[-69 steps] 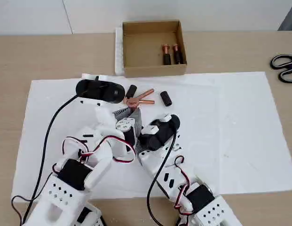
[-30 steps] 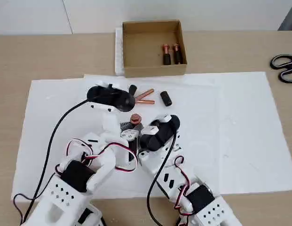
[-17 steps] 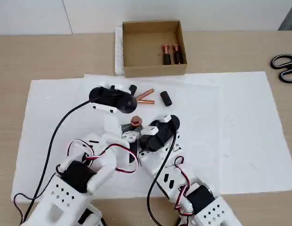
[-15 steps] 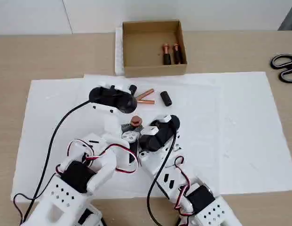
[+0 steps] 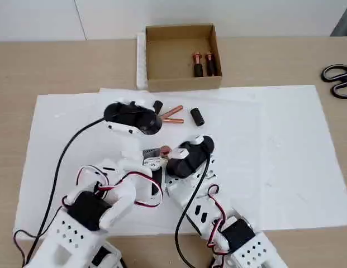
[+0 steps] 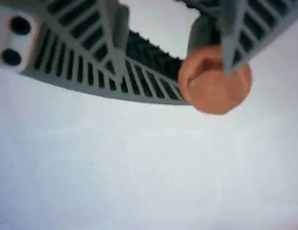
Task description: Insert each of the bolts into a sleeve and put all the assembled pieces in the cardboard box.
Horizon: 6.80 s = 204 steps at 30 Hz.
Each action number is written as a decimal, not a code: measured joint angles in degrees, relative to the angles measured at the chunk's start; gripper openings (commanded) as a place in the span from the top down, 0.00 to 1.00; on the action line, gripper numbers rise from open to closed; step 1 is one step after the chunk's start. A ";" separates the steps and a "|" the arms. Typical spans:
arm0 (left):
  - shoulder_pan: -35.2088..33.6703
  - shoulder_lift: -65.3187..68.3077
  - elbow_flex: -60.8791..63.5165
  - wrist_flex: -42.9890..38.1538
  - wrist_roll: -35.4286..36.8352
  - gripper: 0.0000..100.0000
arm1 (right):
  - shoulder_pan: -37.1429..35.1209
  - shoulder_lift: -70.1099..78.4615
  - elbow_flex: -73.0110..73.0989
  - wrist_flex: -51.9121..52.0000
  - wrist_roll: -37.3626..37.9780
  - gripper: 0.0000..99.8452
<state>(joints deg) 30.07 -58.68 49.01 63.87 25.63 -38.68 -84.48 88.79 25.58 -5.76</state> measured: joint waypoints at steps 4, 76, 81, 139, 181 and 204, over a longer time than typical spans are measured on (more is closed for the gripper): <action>-1.58 0.00 -2.90 2.37 -0.09 0.88 | 0.00 0.00 0.00 0.00 0.00 1.00; -45.71 0.00 5.36 9.14 -22.24 0.88 | 25.23 157.19 -170.02 18.90 4.13 0.99; -45.71 0.00 5.36 9.14 -22.24 0.88 | 25.23 158.68 -170.02 18.90 4.13 0.99; -45.89 0.00 30.15 -27.87 1.23 0.87 | 13.27 139.43 -182.07 72.70 16.97 0.88; -45.89 0.00 33.49 -36.31 11.34 0.87 | 10.90 141.54 -168.09 73.58 50.11 0.88; -45.89 0.00 33.49 -36.57 11.34 0.87 | 21.63 130.11 -151.91 73.67 29.45 0.88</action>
<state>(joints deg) -15.82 -58.68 82.51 27.30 36.97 -17.05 45.63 -63.12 99.25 23.69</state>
